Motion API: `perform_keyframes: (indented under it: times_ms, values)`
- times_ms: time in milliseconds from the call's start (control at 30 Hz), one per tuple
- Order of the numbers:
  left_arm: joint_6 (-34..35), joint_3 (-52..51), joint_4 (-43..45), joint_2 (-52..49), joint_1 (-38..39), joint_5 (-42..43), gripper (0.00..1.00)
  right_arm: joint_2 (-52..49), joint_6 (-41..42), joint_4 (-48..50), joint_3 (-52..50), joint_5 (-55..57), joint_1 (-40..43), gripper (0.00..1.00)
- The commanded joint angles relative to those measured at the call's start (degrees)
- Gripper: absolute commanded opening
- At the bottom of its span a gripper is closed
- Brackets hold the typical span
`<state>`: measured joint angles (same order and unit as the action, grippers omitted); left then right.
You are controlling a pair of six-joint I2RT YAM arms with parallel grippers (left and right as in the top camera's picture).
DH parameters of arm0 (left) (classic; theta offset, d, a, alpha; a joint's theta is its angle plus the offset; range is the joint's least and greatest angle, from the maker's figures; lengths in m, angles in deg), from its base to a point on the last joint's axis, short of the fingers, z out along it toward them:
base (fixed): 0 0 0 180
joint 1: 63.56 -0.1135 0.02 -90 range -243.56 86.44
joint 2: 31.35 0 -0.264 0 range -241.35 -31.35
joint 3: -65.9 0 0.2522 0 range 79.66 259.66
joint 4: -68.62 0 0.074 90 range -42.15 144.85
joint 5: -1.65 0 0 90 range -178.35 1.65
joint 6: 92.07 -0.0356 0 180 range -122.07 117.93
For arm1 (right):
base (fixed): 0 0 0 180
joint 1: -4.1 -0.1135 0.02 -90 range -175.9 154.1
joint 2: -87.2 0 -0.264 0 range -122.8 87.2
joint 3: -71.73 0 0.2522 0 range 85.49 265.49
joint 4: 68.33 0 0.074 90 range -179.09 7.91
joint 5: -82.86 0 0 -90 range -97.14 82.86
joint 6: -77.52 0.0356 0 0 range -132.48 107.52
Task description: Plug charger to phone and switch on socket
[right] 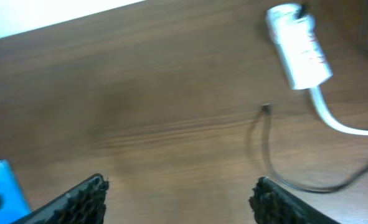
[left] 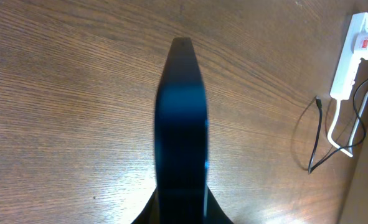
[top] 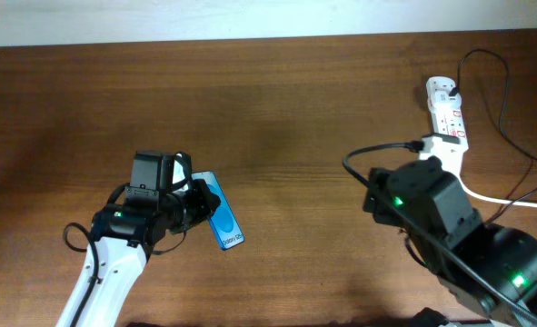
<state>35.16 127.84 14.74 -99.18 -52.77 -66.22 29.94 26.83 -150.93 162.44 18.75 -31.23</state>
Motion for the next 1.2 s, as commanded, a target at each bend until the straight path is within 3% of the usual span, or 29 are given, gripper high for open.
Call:
perform_keyframes:
  times_ms: [0,167,267,333,367,433,500,533,600,633,867,1167]
  values:
    - [-0.9,0.28,0.13,0.39,-0.2,1.25,0.0,-0.35,-1.2,-2.4,0.63,7.89,2.47,0.78]
    - [-0.9,0.28,0.11,0.39,-0.2,1.27,0.0,-5.99,-2.45,-2.27,0.63,4.5,19.3,0.82]
    - [-0.9,0.28,0.11,0.39,-0.2,1.27,0.0,-14.03,-12.04,1.27,0.63,-5.33,30.6,0.81]
    - [-0.9,0.28,0.11,0.39,-0.2,1.25,0.0,-20.06,-13.86,3.67,0.63,-9.25,35.56,0.81]
    - [-0.9,0.28,0.11,0.39,-0.2,1.27,0.0,-23.34,-13.88,4.44,0.63,-12.15,37.79,0.8]
    - [-0.9,0.28,0.11,0.39,-0.2,1.25,0.0,-29.94,-13.86,6.23,0.63,-19.8,41.48,0.69]
    - [-0.9,0.28,0.11,0.39,-0.2,1.27,0.0,-36.06,-13.84,8.26,0.63,-24.37,43.74,0.56]
    - [-0.87,0.28,0.11,0.39,-0.2,1.27,0.0,-39.52,-13.84,9.49,0.63,-25.79,44.46,0.55]
    - [-0.87,0.28,0.11,0.39,-0.2,1.27,0.0,-43.74,-13.81,10.78,0.63,-28.33,44.89,0.42]
    - [-0.87,0.28,0.07,0.39,-0.2,1.27,0.0,-45.4,-13.81,11.34,0.63,-29.99,44.89,0.41]
    - [-0.87,0.28,-1.42,0.39,-0.2,1.25,0.0,-52.76,-11.82,17.73,0.44,-31.61,45.24,0.4]
    - [-0.87,0.28,-2.14,0.39,-0.2,1.22,0.0,-53.07,-11.47,16.87,0.42,-27.34,49.44,0.4]
